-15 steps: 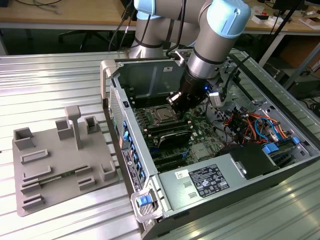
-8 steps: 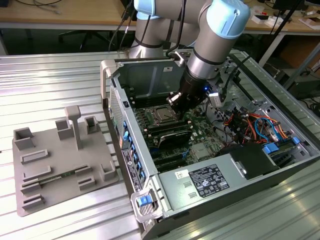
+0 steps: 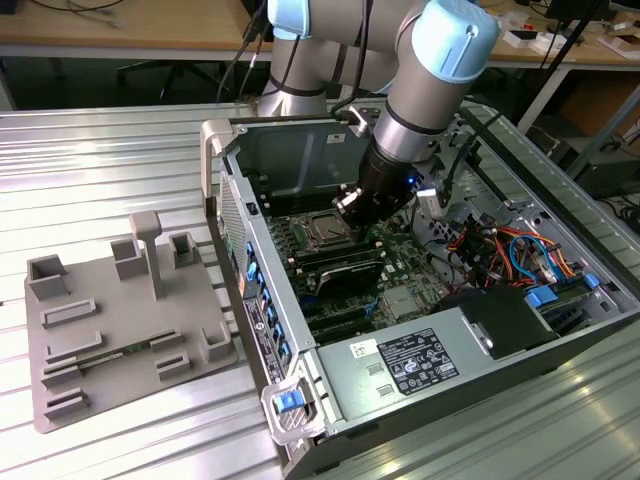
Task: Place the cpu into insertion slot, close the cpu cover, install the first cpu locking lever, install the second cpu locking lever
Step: 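Install the second cpu locking lever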
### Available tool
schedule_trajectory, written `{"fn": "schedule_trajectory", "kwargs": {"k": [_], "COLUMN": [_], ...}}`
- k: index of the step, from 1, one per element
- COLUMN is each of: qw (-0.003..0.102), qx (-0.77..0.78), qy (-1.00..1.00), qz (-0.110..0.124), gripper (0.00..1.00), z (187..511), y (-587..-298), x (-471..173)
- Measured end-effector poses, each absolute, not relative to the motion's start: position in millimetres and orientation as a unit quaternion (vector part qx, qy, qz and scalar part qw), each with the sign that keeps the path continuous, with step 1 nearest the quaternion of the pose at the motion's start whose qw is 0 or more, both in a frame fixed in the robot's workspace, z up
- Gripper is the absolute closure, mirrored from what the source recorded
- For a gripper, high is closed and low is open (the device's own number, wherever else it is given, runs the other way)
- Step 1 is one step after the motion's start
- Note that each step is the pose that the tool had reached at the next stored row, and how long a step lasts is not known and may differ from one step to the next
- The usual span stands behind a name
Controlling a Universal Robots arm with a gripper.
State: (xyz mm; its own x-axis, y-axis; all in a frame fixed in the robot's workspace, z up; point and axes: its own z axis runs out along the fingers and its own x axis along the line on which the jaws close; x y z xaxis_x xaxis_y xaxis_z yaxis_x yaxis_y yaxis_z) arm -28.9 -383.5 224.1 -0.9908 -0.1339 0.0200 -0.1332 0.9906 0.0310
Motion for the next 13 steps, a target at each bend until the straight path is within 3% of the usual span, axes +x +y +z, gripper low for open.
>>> {"fn": "schedule_trajectory", "kwargs": {"k": [13], "qw": [0.011], "qx": [0.067], "qy": [-0.998], "qz": [-0.015], "gripper": [0.89], "z": [219.1], "y": [-385.2], "x": [-41.5]}}
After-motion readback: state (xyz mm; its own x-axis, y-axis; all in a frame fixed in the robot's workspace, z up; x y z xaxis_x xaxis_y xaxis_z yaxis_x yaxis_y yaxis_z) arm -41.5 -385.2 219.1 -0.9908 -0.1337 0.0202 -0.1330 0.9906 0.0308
